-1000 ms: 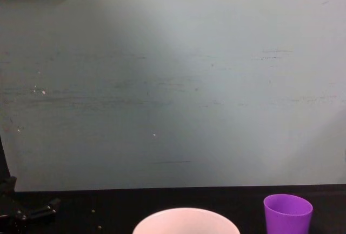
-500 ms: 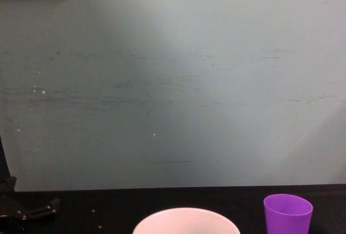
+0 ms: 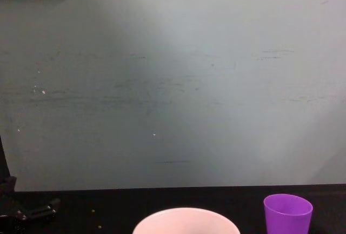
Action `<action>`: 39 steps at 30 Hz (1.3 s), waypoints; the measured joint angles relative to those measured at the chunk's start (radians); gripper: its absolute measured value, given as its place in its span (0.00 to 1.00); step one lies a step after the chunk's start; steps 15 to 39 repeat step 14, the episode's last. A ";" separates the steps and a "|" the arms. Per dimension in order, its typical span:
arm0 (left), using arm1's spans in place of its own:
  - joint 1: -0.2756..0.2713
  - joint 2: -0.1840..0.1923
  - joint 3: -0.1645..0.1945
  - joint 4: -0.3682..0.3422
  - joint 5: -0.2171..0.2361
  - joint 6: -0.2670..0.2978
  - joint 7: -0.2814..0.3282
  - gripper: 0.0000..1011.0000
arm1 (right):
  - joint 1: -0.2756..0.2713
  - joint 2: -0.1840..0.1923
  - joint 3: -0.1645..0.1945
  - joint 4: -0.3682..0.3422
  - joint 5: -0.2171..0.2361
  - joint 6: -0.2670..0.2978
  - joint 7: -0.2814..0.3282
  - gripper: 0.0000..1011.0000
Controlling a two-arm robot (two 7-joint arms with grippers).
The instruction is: Pick up the cup and pour the mung beans from the cup into the bowl.
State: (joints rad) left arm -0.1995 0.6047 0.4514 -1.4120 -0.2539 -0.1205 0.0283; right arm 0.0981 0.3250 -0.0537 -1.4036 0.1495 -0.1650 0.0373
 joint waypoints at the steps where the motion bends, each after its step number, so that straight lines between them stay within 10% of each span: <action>1: 0.000 0.000 0.000 0.000 0.000 0.000 0.000 0.99 | 0.000 0.000 0.000 0.000 0.000 0.000 0.000 0.99; 39: 0.000 0.000 0.000 0.000 0.000 0.000 0.000 0.99 | -0.001 0.001 -0.001 -0.003 0.000 0.002 -0.001 0.99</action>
